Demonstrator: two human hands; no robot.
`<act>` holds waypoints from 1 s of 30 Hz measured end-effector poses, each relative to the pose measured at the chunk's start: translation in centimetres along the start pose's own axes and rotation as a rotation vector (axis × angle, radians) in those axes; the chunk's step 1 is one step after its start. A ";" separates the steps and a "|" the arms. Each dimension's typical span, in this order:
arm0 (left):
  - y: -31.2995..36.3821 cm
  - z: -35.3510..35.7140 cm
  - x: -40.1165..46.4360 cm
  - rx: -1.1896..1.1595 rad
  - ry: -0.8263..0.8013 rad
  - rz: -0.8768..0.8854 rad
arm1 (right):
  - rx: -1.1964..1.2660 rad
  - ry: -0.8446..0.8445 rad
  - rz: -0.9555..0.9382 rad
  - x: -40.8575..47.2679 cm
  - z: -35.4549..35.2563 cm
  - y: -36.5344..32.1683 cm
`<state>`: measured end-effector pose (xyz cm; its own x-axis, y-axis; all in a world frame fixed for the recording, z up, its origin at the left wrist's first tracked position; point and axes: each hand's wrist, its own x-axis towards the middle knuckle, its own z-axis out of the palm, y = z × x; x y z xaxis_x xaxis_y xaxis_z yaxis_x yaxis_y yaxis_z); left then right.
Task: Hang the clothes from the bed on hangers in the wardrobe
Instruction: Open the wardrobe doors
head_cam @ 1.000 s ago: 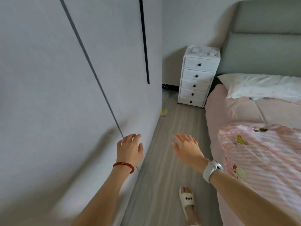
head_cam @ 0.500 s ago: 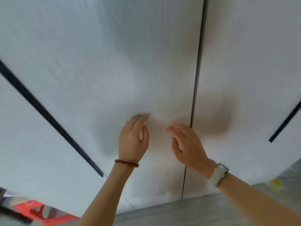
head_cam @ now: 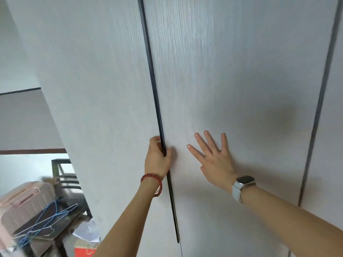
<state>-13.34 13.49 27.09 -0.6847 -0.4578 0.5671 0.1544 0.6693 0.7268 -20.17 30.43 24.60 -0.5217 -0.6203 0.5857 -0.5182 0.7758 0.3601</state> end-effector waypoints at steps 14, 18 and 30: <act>0.8 -9.9 -7.3 -0.099 -0.180 0.021 | 0.845 -0.094 0.269 -9.4 -4.2 -10.5; -0.3 -17.0 -11.7 -0.085 -0.067 0.026 | 1.052 -0.097 0.114 -10.4 -6.8 -15.5; -4.0 -32.4 -18.6 0.026 0.414 -0.148 | 1.103 -0.221 -0.618 -5.5 -12.2 -34.8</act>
<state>21.82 0.35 26.22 -0.3538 -0.7422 0.5692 0.0551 0.5910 0.8048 9.00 8.25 17.71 -0.0406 -0.9293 0.3672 -0.9423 -0.0866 -0.3234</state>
